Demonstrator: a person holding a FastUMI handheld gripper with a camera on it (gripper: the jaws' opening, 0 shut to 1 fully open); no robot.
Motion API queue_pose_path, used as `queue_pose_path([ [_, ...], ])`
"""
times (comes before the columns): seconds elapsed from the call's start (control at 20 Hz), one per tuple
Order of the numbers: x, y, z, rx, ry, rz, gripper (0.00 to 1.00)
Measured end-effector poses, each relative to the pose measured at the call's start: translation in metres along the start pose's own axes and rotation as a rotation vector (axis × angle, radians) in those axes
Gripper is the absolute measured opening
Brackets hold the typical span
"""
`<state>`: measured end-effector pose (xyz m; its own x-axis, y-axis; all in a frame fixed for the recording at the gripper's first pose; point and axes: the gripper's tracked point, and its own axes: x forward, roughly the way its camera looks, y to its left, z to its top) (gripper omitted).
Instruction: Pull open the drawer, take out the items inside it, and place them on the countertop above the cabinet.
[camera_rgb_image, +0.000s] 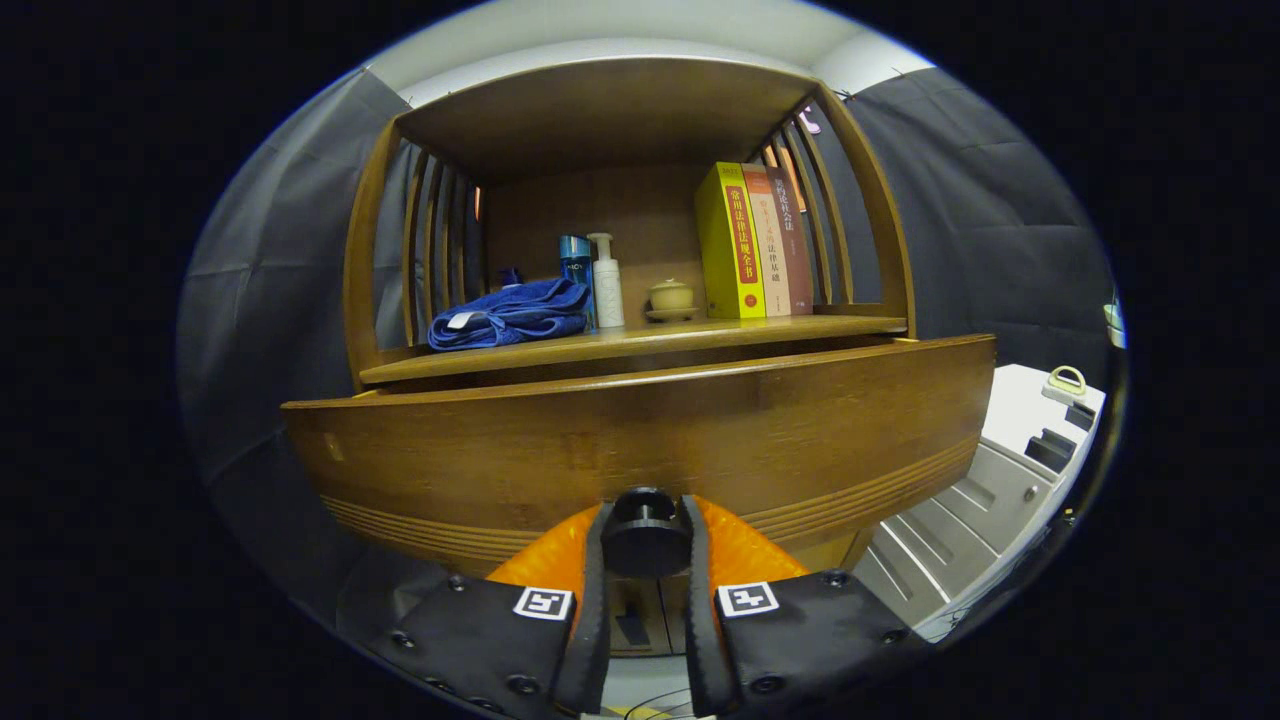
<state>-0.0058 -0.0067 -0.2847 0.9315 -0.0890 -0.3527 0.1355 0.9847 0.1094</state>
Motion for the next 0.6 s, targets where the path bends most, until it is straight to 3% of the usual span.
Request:
queue_pose_path([
  [0.6, -0.047, -0.004, -0.021, 0.007, 0.039, 0.015, 0.45],
])
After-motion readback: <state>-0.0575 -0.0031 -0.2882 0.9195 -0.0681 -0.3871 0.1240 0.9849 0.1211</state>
